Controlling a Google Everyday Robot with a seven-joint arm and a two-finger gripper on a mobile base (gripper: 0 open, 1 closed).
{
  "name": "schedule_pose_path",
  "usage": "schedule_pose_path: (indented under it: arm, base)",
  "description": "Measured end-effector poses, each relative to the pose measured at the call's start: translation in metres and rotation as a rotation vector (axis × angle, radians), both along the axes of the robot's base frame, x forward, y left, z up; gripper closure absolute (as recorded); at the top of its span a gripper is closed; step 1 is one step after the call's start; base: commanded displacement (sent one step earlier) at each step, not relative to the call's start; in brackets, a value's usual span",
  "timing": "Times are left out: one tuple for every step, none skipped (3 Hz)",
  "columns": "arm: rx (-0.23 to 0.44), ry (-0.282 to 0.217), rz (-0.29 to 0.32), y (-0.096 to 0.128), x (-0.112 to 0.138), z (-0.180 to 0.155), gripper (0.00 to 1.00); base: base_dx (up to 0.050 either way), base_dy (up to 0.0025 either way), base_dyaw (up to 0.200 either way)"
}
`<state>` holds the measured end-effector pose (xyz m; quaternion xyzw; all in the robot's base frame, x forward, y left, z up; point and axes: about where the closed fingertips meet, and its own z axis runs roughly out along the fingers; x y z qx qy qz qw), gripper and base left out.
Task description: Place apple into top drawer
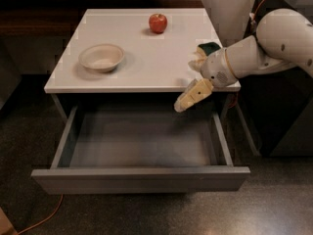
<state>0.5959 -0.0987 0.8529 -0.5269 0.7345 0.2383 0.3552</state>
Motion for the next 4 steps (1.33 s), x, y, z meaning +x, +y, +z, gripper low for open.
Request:
schedule_pose_path:
  arm:
    - [-0.002,-0.013,-0.06,0.006,0.03,0.016,0.0]
    - [-0.012,-0.023,-0.16,0.012,0.062,0.022,0.0]
    - [0.009,-0.032,-0.267,0.01,0.09,0.027,0.0]
    - [0.027,-0.04,-0.361,0.006,0.119,0.03,0.0]
  base:
    - [0.0,0.0,0.0]
    - [0.0,0.0,0.0]
    - [0.0,0.0,0.0]
    - [0.0,0.0,0.0]
